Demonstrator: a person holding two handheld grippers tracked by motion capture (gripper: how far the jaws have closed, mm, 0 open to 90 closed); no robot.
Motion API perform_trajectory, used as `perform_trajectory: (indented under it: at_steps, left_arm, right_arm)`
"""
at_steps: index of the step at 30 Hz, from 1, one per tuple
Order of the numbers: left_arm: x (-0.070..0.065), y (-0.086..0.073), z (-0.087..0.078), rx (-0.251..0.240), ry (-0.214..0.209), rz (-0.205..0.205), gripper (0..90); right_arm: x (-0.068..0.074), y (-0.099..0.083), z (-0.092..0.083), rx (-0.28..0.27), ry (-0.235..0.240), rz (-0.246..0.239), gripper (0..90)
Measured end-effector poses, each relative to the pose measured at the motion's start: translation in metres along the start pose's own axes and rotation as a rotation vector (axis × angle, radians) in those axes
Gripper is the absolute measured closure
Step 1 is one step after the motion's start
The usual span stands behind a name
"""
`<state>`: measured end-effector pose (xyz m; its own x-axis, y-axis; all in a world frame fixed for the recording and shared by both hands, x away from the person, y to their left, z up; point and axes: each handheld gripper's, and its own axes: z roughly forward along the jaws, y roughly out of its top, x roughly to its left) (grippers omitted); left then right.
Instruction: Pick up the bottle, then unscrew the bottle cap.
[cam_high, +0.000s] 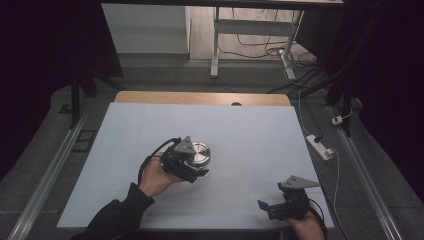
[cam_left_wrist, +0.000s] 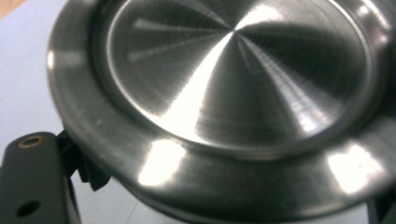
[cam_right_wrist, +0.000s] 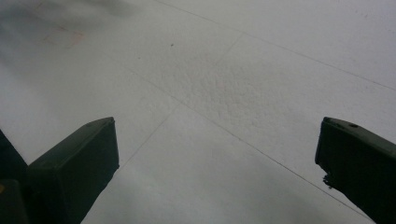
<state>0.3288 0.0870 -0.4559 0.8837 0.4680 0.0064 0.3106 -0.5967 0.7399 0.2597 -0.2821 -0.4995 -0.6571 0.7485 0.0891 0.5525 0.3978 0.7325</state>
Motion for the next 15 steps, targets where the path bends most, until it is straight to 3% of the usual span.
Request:
perform_trajectory:
  at_steps: [15]
  left_arm:
    - [-0.0027, -0.0045, 0.003, -0.005, -0.015, -0.02, 15.2]
  right_arm:
    - [0.0022, 0.0009, -0.0015, -0.021, -0.002, -0.022, 0.0]
